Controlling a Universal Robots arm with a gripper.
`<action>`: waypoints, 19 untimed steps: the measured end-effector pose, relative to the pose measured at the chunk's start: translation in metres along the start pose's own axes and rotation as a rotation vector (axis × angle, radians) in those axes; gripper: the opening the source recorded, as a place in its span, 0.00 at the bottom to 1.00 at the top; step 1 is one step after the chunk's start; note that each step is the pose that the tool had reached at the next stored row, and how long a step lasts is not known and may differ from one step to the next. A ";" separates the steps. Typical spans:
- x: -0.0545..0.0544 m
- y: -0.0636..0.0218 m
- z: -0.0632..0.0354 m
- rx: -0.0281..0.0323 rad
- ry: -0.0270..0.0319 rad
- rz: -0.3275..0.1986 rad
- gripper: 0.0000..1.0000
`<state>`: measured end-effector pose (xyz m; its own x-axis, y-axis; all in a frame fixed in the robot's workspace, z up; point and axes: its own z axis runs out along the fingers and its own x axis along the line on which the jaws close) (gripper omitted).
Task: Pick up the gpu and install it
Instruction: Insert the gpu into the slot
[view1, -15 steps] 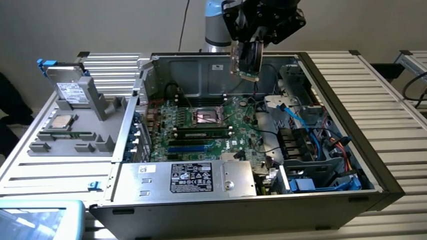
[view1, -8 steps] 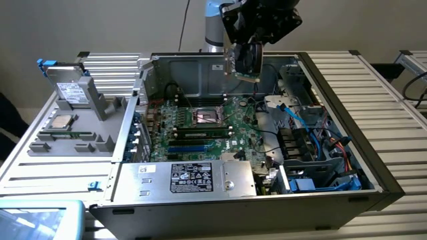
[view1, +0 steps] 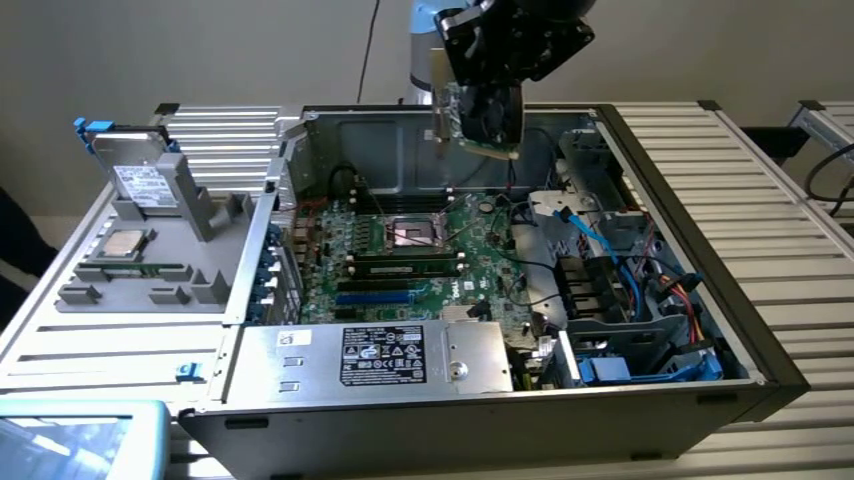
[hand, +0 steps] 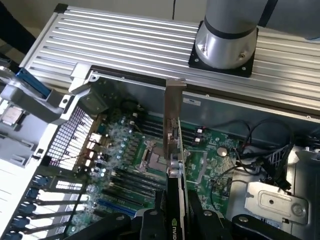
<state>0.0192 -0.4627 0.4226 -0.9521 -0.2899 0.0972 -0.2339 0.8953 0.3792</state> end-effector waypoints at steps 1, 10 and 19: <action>0.000 0.0000 0.0000 -0.0074 0.0039 -0.016 0.29; 0.000 -0.0002 0.0004 -0.0209 0.0603 -0.173 0.29; 0.000 -0.0009 0.0021 -0.0092 0.1272 -0.321 0.29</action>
<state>0.0192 -0.4627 0.4203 -0.7982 -0.5963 0.0855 -0.5148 0.7489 0.4172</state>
